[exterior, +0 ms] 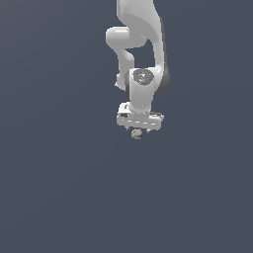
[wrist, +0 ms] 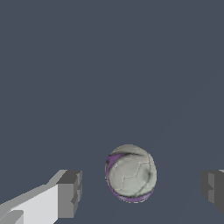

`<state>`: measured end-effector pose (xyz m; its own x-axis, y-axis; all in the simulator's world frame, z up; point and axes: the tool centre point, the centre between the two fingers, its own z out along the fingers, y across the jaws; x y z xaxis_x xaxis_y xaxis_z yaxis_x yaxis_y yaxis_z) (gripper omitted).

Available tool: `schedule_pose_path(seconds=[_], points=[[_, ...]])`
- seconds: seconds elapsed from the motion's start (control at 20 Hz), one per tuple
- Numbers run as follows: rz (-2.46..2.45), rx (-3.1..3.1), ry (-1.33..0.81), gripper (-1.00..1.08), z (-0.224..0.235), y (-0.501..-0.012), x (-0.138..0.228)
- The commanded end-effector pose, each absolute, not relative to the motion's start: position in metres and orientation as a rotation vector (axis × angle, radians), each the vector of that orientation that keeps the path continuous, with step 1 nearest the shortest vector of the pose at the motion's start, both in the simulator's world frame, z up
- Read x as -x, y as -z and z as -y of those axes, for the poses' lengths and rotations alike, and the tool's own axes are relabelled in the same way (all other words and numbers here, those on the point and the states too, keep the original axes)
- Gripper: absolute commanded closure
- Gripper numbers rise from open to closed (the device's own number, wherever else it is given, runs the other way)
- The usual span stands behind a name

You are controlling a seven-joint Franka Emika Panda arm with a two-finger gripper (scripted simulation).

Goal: Pick up the object and move it to a goal position.

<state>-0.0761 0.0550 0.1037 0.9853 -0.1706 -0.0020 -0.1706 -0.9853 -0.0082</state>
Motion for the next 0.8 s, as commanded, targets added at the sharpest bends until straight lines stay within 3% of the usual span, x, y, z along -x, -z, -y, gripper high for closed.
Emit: schedule_pose_path(seconds=[0.0,0.75], points=[[-0.309,3.121,-0.001,-0.92,-0.056,-0.097,0.087],[-0.363,3.12,-0.001,-0.92,-0.058,-0.08,0.103]])
